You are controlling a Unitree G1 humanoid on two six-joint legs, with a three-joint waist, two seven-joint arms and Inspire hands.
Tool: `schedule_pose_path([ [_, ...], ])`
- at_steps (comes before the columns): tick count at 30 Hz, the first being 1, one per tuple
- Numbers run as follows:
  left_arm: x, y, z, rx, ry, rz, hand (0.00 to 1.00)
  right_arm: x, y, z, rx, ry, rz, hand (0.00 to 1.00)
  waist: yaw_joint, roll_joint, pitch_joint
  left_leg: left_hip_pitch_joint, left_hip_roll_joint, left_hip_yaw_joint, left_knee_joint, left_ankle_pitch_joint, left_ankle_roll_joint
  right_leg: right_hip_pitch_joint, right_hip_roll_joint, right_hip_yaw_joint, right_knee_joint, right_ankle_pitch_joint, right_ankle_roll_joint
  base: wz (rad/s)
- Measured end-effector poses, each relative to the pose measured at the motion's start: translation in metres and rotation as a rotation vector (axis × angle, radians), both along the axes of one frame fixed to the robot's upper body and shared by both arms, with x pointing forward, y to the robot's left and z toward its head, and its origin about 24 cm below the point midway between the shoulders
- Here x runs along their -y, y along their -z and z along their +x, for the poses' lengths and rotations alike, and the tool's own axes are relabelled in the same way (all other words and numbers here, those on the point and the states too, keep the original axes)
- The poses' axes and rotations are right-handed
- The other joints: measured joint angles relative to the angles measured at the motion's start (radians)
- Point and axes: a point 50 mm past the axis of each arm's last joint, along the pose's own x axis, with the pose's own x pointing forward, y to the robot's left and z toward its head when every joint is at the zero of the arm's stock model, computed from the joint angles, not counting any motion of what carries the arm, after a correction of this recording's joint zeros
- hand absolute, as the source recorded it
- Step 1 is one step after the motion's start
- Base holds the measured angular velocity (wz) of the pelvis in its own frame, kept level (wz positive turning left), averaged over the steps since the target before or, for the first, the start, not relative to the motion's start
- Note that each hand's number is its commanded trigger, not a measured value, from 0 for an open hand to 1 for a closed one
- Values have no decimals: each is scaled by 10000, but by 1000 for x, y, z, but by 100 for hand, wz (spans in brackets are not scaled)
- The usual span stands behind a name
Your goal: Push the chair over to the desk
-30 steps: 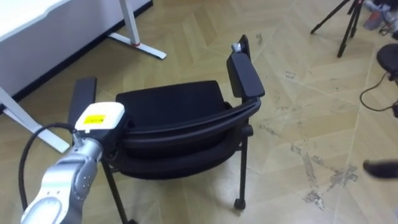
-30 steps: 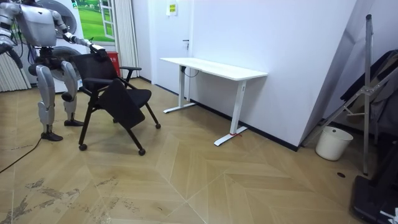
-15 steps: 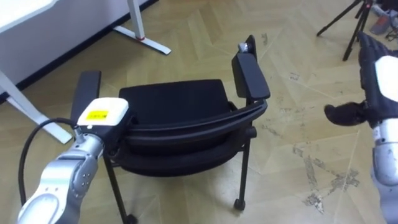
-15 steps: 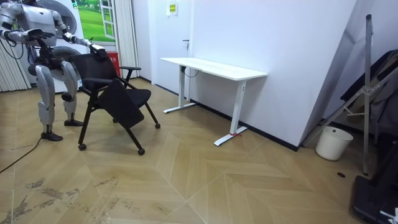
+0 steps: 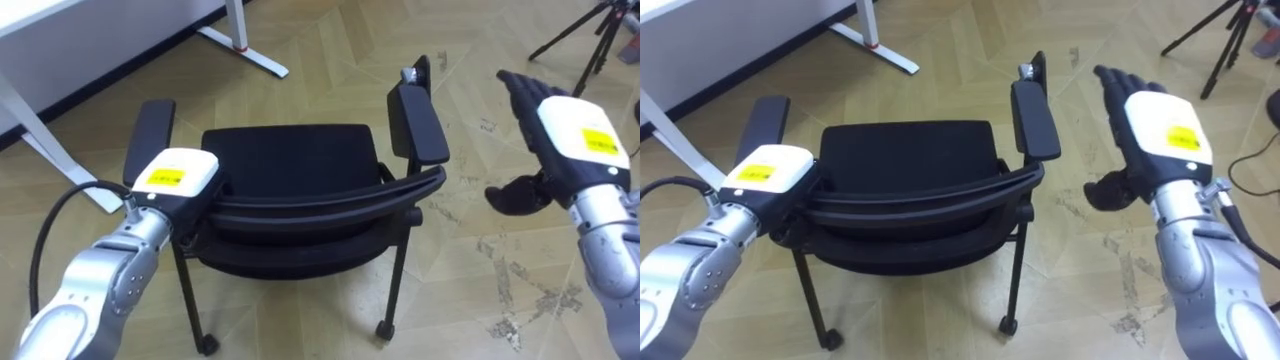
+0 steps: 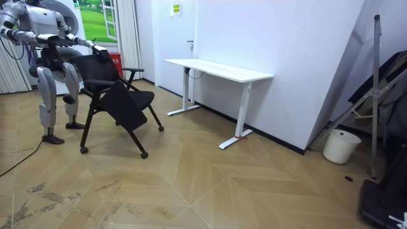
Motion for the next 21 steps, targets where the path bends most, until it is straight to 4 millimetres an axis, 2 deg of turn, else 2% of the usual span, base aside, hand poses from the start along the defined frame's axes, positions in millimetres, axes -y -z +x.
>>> schedule_pose_path([
  [5,2,-1,0,41,309,3,100,-1,8,-5,-759,-331,50,0,130,10,0,-43,-1,-86,11,0,0,43,2,-104,-89,9,-13,5],
  [7,3,1,0,22,415,-1,100,-1,18,-8,-1213,-406,24,0,113,9,1,-22,-14,-260,54,0,0,150,-4,-215,-102,9,-13,15],
  [13,9,3,6,-41,722,-93,100,1,42,-14,-2610,-715,-317,0,193,91,28,-5,-21,-408,66,0,0,254,-15,-445,-108,8,-13,10],
  [21,7,4,13,-74,714,-182,100,-8,46,-14,-2932,-1184,-644,0,197,199,78,-72,-21,-392,84,0,0,183,-12,-413,-87,9,-13,0],
])
